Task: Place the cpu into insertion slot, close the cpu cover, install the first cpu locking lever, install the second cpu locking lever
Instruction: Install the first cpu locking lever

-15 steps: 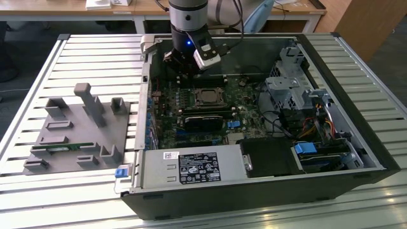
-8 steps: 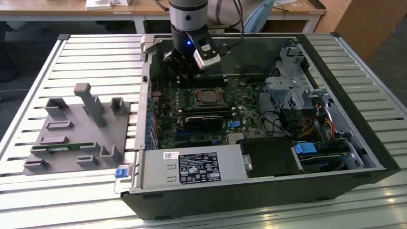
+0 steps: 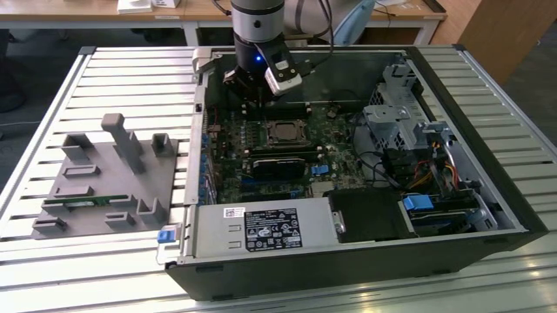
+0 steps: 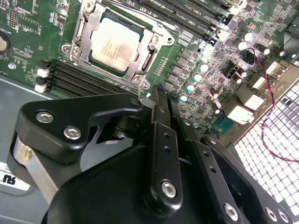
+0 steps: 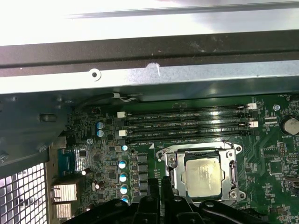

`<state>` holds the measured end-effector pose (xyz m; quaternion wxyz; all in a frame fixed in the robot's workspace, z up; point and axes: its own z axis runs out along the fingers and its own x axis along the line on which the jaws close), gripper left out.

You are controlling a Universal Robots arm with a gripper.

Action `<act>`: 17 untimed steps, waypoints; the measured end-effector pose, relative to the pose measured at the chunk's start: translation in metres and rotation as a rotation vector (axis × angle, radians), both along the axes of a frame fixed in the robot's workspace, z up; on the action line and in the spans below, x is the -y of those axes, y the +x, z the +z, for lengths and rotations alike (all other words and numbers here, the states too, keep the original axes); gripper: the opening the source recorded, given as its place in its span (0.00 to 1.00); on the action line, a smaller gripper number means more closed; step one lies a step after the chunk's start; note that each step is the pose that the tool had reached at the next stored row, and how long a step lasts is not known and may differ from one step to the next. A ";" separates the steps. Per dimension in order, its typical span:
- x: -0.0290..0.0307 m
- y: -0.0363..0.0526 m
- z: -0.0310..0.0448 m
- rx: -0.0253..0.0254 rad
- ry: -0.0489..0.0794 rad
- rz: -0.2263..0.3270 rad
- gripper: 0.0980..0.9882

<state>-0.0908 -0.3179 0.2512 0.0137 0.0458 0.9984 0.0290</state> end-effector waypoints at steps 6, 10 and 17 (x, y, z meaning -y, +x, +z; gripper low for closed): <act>-0.0001 0.0000 0.0000 0.0000 0.000 0.000 0.08; -0.0001 0.0000 0.0000 0.0000 0.000 0.000 0.00; -0.0002 0.0000 0.0000 0.0000 0.000 0.000 0.01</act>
